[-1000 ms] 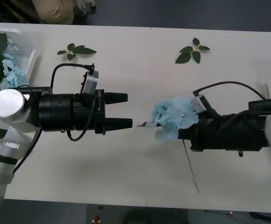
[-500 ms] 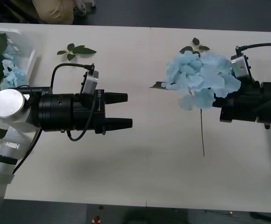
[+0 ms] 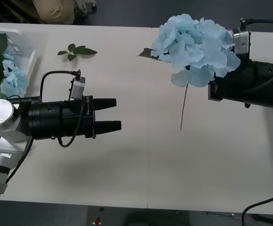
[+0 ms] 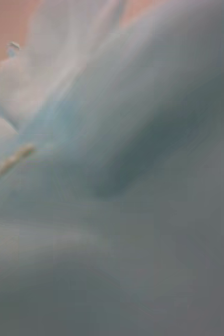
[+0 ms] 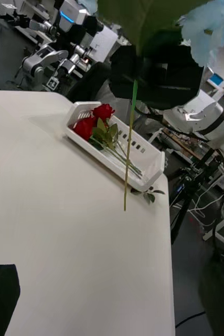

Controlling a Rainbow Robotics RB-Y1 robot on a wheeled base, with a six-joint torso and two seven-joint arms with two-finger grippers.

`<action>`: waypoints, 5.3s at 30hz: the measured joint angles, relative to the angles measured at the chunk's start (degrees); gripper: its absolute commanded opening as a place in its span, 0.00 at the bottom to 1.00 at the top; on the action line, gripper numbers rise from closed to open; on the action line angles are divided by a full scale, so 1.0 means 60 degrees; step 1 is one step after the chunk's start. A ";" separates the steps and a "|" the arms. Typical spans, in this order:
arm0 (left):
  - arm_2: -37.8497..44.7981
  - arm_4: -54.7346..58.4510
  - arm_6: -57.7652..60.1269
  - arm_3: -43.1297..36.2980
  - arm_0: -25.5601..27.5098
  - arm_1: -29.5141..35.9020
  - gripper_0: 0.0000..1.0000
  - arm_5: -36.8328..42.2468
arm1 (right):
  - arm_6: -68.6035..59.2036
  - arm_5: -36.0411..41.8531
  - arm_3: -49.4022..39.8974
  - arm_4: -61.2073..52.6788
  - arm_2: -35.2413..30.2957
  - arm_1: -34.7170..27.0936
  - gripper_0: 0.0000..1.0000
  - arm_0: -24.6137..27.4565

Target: Put the red flowers into the right box and the blue flowers into the left box

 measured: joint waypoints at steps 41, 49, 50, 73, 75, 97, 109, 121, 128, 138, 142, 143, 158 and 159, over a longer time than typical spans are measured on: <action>-0.5271 0.1198 0.0000 0.0501 -0.2564 0.0001 0.00 -0.6292 | 0.0026 0.0265 0.0232 -0.0091 -0.0213 0.0334 0.00 -0.0164; -0.5271 0.1221 0.0000 0.0501 -0.2564 0.0001 0.00 -0.6292 | 0.0026 0.0248 0.0233 -0.0091 -0.0213 0.0334 0.00 -0.0164; -0.5271 0.1222 0.0000 0.0501 -0.2564 0.0001 0.00 -0.6292 | 0.0026 0.0246 0.0233 -0.0091 -0.0213 0.0334 0.00 -0.0164; -0.5079 0.0797 0.0000 0.0519 -0.2563 0.2094 0.00 -0.5386 | 0.0337 -0.0007 0.0233 0.0053 -0.0300 0.0334 1.00 -0.0165; -0.4593 0.0291 0.0006 0.0654 -0.2563 0.3141 0.00 -0.4258 | 0.0337 -0.0005 0.0233 0.0053 -0.0375 0.0334 1.00 -0.0168; 0.1640 -1.0283 0.1358 0.1763 -0.2570 0.7797 0.00 0.2054 | 0.0338 -0.0290 0.0239 0.0119 0.1640 -0.3249 1.00 -0.0180; 0.0338 -1.1313 0.1357 0.2344 -0.2570 0.7190 1.00 0.1309 | 0.0969 0.0880 0.0240 0.0993 0.1369 -0.3268 1.00 -0.0180; 0.3129 -0.2467 -0.0322 0.2337 -0.2570 0.6987 1.00 0.4080 | 0.1565 0.1816 0.0240 0.1183 0.1443 -0.3159 1.00 -0.0180; 0.0009 -0.0335 -0.0310 0.2335 -0.2476 0.4711 1.00 0.1478 | 0.1565 0.1825 0.0250 0.1618 0.1915 -0.2533 1.00 -0.0179; 0.0129 -0.0284 -0.0311 0.2324 -0.1358 0.0356 1.00 0.0577 | 0.1565 0.2144 0.0256 0.2326 0.1890 -0.1164 1.00 -0.0178; 0.0078 0.0226 -0.0311 0.1654 -0.0931 -0.0330 1.00 0.0791 | 0.1565 0.2151 0.0260 0.2459 0.1890 -0.0906 1.00 -0.0178; 0.0075 0.0225 -0.0311 0.1242 -0.0743 -0.0435 1.00 0.0789 | 0.1565 0.2151 0.0260 0.2459 0.1890 -0.0867 1.00 -0.0178; 0.0290 0.0230 -0.0311 -0.0587 0.0302 -0.0543 1.00 0.1421 | 0.1565 0.2150 0.0263 0.2459 0.1891 -0.0815 1.00 -0.0178; 0.0307 0.0230 -0.0311 -0.0587 0.0302 -0.0543 1.00 0.1421 | 0.1565 0.2150 0.0263 0.2459 0.1891 -0.0815 1.00 -0.0178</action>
